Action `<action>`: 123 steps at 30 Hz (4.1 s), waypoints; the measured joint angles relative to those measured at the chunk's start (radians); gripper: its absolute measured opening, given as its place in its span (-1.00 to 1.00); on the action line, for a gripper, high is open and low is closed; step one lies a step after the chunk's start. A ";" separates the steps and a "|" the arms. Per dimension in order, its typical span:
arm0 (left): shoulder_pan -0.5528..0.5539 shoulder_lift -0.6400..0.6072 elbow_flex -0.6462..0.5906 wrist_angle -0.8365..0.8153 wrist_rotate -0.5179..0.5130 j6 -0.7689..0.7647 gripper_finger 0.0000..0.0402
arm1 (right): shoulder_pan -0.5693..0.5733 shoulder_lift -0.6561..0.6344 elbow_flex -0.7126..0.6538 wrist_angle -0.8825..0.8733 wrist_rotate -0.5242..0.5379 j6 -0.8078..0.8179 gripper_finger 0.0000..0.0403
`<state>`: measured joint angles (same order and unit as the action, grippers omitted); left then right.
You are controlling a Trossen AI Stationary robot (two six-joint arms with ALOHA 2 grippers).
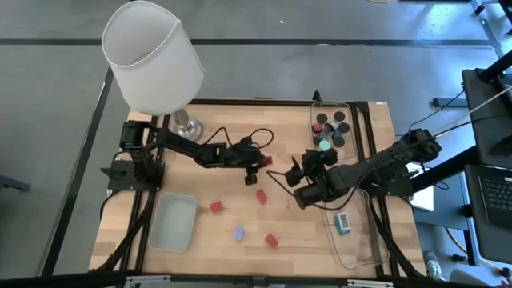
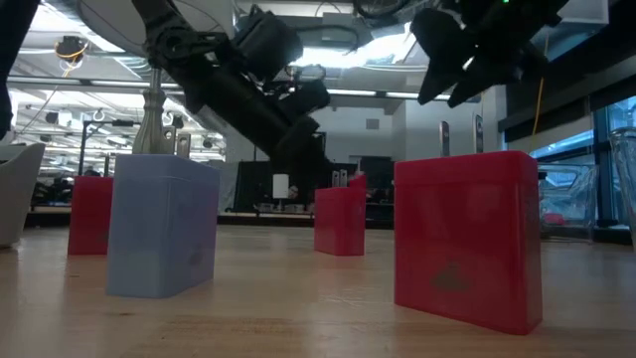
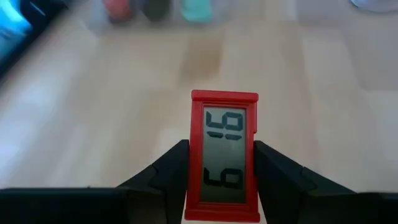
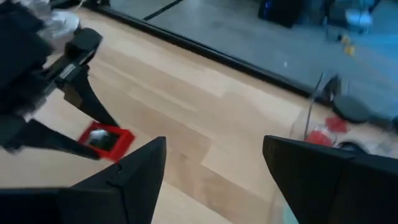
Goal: Pick & Place Office items
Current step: Put the orange digital clock into the bottom transparent bin
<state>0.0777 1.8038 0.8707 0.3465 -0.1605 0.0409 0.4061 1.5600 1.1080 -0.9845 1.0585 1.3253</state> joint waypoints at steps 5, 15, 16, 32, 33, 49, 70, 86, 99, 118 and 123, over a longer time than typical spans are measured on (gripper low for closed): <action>-0.033 0.000 0.000 0.107 -0.150 0.099 -0.26 | -0.063 -0.008 0.000 0.013 -0.107 0.023 0.35; -0.125 -0.002 0.001 0.229 -0.389 0.224 -0.25 | -0.262 -0.143 0.000 0.067 -0.281 -0.153 0.35; -0.132 -0.002 0.001 0.235 -0.412 0.231 -0.25 | -0.274 -0.156 0.000 0.092 -0.305 -0.183 0.35; -0.179 -0.007 0.003 0.401 -0.575 0.263 -0.25 | -0.360 -0.206 0.000 0.447 -0.764 -0.529 0.35; -0.182 -0.008 0.005 0.406 -0.576 0.269 -0.25 | -0.360 -0.206 0.000 0.454 -0.763 -0.532 0.35; -0.189 -0.008 0.088 0.406 -0.579 0.322 -0.25 | -0.360 -0.206 0.000 0.546 -0.763 -0.601 0.32; -0.189 -0.008 0.090 0.470 -0.588 0.445 -0.25 | -0.361 -0.205 0.000 0.564 -0.778 -0.588 -0.68; -0.244 -0.008 0.090 0.434 -0.733 0.561 0.14 | -0.359 -0.205 0.000 0.582 -0.793 -0.609 -0.66; -0.281 -0.007 0.090 0.287 -1.162 0.621 0.19 | -0.326 -0.307 0.001 0.259 -0.960 -0.437 -0.66; -0.026 -0.007 0.090 -0.233 -0.487 -0.073 0.19 | 0.182 -0.377 0.001 -0.249 -1.173 0.374 -0.66; -0.003 -0.007 0.090 -0.295 -0.472 -0.135 0.19 | 0.246 -0.328 0.001 -0.304 -1.128 0.486 -0.66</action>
<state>0.0744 1.7969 0.9604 0.0516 -0.6327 -0.0940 0.6520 1.2319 1.1088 -1.2887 -0.0699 1.8118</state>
